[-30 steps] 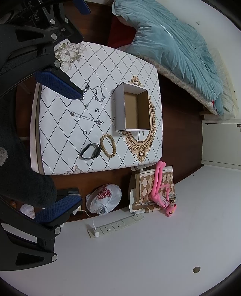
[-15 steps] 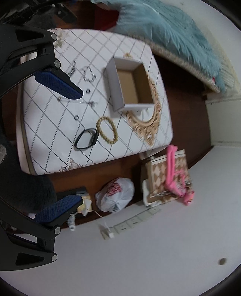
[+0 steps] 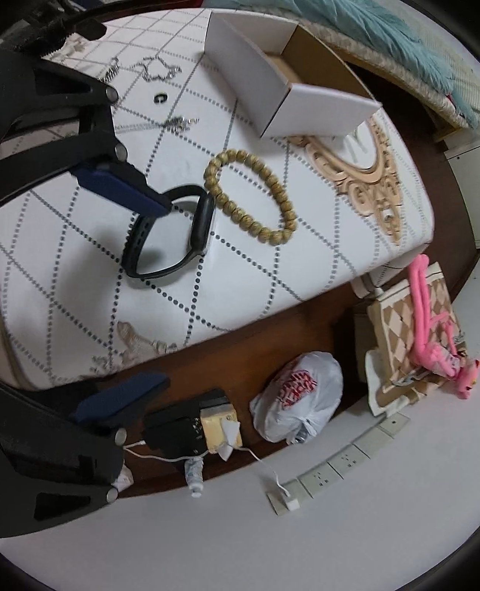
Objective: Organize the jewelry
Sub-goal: 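Reach the right tool to the black watch band and close on it, then grasp the thick silver chain with the left tool while the right tool holds the watch band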
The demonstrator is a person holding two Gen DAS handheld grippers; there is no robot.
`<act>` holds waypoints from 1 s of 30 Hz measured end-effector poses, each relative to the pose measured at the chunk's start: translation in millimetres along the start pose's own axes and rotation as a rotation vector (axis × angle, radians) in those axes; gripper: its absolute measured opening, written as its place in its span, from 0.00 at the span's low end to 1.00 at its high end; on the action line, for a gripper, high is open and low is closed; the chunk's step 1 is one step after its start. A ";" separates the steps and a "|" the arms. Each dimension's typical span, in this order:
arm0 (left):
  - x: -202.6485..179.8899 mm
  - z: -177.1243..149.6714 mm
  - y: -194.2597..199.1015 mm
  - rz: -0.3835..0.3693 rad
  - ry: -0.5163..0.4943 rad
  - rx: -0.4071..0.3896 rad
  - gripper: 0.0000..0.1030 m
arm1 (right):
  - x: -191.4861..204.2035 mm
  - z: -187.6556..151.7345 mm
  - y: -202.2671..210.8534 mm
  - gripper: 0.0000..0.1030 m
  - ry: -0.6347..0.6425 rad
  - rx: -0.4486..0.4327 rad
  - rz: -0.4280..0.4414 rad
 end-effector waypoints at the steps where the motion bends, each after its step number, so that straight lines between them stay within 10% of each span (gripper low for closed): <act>1: 1.3 -4.0 -4.4 -0.001 0.003 0.009 1.00 | 3.1 -1.1 -5.9 0.75 0.004 0.000 0.010; 9: 4.7 -32.5 -21.0 0.001 -0.003 0.037 0.99 | 23.0 -6.6 -14.7 0.03 0.062 -0.079 0.038; 15: -7.9 -48.9 -17.1 -0.061 -0.011 0.029 0.98 | 33.1 -23.7 2.5 0.03 0.093 -0.124 0.071; 19: -31.0 -53.5 -19.3 -0.118 -0.046 0.043 0.65 | 34.5 -40.7 6.7 0.03 0.096 -0.111 0.085; 30: -85.7 -52.3 -25.2 -0.114 -0.162 0.006 0.45 | 22.0 -56.0 -2.1 0.03 0.057 -0.072 0.081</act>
Point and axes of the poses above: each gripper's, at about its wrist camera, not at the fingertips, and y roughly against the way its jaws point, x to its left, z to its top, the point moved 9 cm from there along -y, roughly the way its jaws point, and after that the axes turned 3 degrees about z, right-handed, at the moved point
